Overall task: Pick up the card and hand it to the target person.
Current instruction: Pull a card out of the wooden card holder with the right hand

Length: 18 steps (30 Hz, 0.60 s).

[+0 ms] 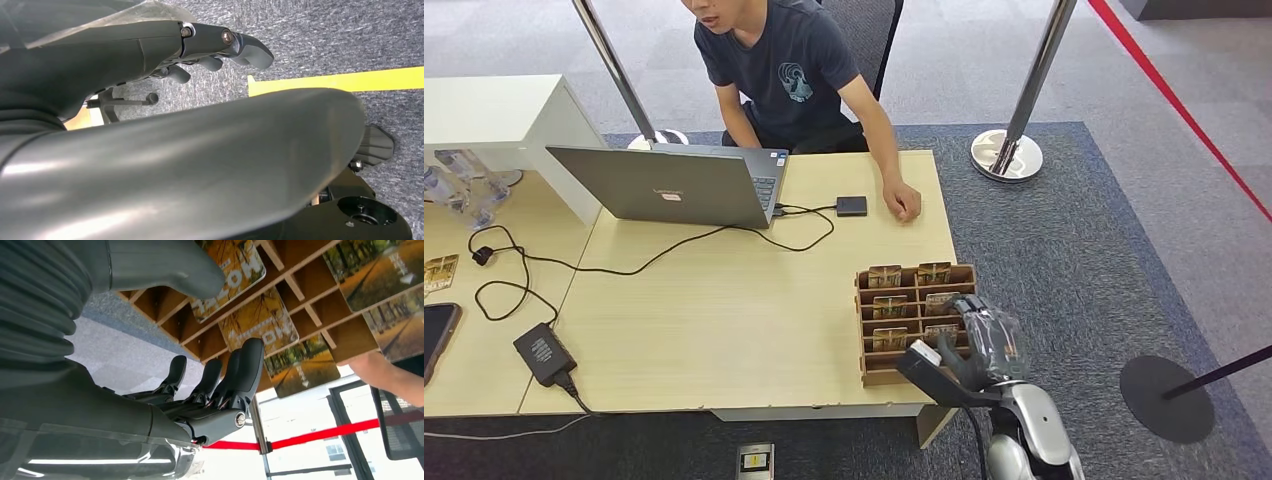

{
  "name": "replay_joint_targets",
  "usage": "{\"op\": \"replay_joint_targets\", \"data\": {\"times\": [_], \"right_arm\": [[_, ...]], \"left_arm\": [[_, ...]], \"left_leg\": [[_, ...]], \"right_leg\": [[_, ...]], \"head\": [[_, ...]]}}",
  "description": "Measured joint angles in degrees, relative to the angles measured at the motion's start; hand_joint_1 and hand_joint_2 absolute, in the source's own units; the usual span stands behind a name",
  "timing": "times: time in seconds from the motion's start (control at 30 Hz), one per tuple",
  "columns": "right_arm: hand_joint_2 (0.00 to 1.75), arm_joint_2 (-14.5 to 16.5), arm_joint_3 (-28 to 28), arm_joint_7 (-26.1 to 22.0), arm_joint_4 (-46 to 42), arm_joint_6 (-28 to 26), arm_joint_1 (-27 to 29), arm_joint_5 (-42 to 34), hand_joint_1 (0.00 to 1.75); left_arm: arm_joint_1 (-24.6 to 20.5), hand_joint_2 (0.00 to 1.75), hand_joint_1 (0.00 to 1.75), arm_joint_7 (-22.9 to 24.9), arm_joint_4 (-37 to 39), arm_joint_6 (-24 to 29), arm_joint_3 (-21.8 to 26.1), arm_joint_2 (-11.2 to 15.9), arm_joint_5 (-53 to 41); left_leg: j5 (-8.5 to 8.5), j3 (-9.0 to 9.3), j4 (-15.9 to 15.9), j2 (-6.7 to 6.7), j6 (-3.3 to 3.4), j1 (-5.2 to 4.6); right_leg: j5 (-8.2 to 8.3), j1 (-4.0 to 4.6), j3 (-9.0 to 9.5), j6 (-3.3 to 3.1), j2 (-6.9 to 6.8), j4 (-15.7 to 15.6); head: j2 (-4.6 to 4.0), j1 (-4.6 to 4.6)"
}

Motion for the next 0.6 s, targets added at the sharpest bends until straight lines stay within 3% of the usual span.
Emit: {"op": "replay_joint_targets", "data": {"times": [0.6], "right_arm": [[1.75,0.2,0.9,1.5,5.2,-0.4,-2.0,-1.3,0.87]], "left_arm": [[0.1,0.0,0.0,0.0,0.0,0.0,0.0,0.0,-0.3]], "left_leg": [[0.0,0.0,0.0,0.0,0.0,0.0]], "right_leg": [[0.0,0.0,-0.02,0.0,0.0,0.0]], "head": [[0.0,-0.01]]}}
